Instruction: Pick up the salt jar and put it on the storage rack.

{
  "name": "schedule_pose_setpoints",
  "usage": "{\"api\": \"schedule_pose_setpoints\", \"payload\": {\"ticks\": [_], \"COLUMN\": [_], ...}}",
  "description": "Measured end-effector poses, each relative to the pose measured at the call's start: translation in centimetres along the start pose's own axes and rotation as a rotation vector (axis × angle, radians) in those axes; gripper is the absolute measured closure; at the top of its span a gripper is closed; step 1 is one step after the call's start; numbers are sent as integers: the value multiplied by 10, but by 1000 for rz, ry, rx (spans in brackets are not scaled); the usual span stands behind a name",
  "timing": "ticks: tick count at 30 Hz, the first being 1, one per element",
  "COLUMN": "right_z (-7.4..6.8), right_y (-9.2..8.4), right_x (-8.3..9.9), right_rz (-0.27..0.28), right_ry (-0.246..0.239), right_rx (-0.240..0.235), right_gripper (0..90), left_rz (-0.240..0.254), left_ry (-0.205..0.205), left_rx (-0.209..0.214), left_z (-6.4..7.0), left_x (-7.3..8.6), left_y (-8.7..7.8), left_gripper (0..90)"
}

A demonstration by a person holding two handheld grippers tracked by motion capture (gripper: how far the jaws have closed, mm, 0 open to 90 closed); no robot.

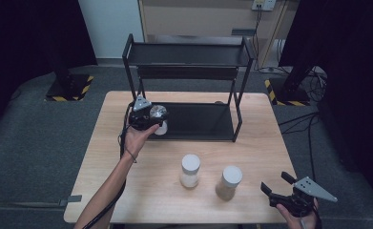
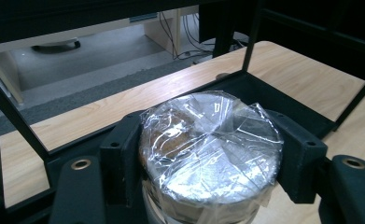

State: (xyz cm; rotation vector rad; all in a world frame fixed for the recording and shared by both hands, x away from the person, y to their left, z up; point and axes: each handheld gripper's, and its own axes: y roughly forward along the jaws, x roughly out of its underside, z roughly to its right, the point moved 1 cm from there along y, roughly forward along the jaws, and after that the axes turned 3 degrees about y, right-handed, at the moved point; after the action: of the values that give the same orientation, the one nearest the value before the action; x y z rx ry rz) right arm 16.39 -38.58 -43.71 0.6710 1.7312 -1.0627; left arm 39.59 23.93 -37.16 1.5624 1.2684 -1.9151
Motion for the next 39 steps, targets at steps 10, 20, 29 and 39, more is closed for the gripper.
{"api": "schedule_pose_setpoints", "payload": {"ticks": [10, 20, 29, 39], "right_z": [1, 1, 2, 2], "right_y": [0, 0, 0, 0], "right_x": [0, 0, 1, 0], "right_rz": [-2, -1, 2, -2], "right_ry": [5, 8, 11, 9], "right_rx": [-3, -3, -3, -4], "right_gripper": [67, 68, 68, 68], "left_rz": [-21, -42, -46, -49], "left_ry": [-53, -65, -69, -60], "left_rx": [-47, -78, -90, -101], "left_z": [-4, -2, -2, -1], "left_x": [8, 17, 23, 27], "left_y": [27, 44, 54, 57], "left_gripper": [336, 336, 336, 336]}}
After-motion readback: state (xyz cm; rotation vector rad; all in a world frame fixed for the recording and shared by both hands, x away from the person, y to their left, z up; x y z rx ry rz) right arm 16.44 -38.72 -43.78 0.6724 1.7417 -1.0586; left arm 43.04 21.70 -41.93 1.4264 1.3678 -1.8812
